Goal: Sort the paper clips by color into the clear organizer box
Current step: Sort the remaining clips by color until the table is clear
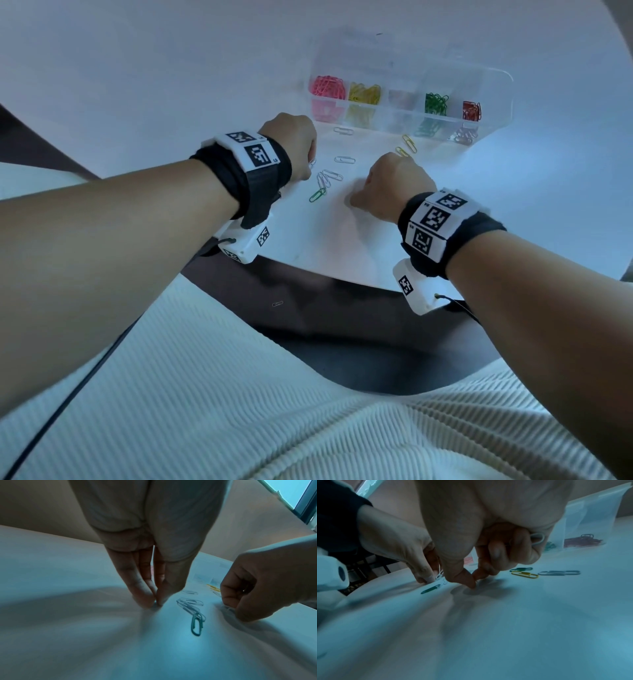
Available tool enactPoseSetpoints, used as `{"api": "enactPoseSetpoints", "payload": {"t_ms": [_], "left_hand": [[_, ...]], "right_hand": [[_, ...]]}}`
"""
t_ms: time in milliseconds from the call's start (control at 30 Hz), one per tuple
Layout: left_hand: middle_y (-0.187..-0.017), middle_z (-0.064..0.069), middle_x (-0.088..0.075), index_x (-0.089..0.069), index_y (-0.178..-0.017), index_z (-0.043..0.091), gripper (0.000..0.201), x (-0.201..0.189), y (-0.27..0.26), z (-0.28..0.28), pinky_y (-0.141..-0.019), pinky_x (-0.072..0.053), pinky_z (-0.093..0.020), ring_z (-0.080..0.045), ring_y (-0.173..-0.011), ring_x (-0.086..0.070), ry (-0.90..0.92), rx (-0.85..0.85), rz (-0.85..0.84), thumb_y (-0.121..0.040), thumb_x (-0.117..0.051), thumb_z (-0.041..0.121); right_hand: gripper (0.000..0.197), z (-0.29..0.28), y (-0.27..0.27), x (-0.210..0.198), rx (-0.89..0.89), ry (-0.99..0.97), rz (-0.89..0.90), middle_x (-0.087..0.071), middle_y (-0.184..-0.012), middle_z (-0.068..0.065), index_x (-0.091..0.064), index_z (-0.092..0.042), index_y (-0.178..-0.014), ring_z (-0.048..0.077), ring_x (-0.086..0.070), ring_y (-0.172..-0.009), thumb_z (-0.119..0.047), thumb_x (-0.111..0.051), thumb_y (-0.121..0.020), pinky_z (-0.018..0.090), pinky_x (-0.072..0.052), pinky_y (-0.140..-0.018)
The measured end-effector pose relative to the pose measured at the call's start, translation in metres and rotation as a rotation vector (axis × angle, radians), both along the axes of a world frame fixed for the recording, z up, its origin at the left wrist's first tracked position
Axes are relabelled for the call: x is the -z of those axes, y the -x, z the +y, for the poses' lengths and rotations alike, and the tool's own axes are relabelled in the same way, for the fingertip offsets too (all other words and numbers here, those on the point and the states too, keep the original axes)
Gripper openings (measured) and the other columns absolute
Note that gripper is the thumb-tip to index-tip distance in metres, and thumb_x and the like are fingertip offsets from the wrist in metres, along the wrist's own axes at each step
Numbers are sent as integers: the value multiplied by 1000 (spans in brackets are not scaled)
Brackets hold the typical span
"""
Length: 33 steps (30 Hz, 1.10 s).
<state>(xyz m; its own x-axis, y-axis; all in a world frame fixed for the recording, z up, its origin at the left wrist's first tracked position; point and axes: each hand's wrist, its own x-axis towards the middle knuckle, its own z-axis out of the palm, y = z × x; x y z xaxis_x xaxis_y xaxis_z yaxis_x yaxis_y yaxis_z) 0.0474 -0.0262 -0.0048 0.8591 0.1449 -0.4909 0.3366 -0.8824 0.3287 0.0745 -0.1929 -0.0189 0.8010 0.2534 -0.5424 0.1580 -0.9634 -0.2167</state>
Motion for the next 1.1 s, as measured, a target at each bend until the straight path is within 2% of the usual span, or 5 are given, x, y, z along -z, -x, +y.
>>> {"api": "enactPoseSetpoints", "payload": {"t_ms": [133, 467, 667, 867, 1100], "left_hand": [[-101, -4, -65, -66, -96, 14, 19, 1, 0, 1, -64, -39, -26, -23, -81, -57, 19, -31, 18, -78, -69, 10], [-89, -4, -65, -64, -86, 12, 9, 3, -1, 3, -63, -41, -27, -25, -82, -59, 49, -73, 63, -81, -65, 19], [-52, -2, -46, -39, -64, 14, 26, -4, -10, 1, -44, -31, -17, -17, -50, -43, 365, -475, 165, -86, -38, 0], [-46, 1, -30, -33, -59, 17, 29, -17, -8, -7, -41, -16, -16, -11, -38, -27, 814, -650, 159, -65, -21, -9], [-68, -4, -51, -58, -79, 9, 8, -8, -10, -6, -56, -37, -23, -22, -61, -49, 256, -169, 74, -85, -53, 8]], "right_hand": [[20, -12, 10, -2, 133, -191, 54, -55, -72, 4, -55, -9, -72, 22, -53, -64, -27, -56, -81, 26, -44, -58], [20, -56, -6, -22, 1150, -1038, 498, -37, -53, -1, -26, -21, -56, 15, -17, -46, -3, -35, -59, 19, -10, -44], [30, -49, -15, -21, 969, -1129, 371, -22, -55, -2, -13, -21, -62, 18, -8, -56, 8, -19, -57, 25, -6, -48], [20, -14, -15, -12, 520, -749, 156, -44, -56, -6, -54, -19, -65, 7, -34, -38, -6, -51, -80, 17, -26, -40], [19, 13, -21, 1, 18, -285, -124, -70, -96, -2, -74, -31, -103, 15, -64, -85, -35, -70, -85, 26, -53, -79]]}}
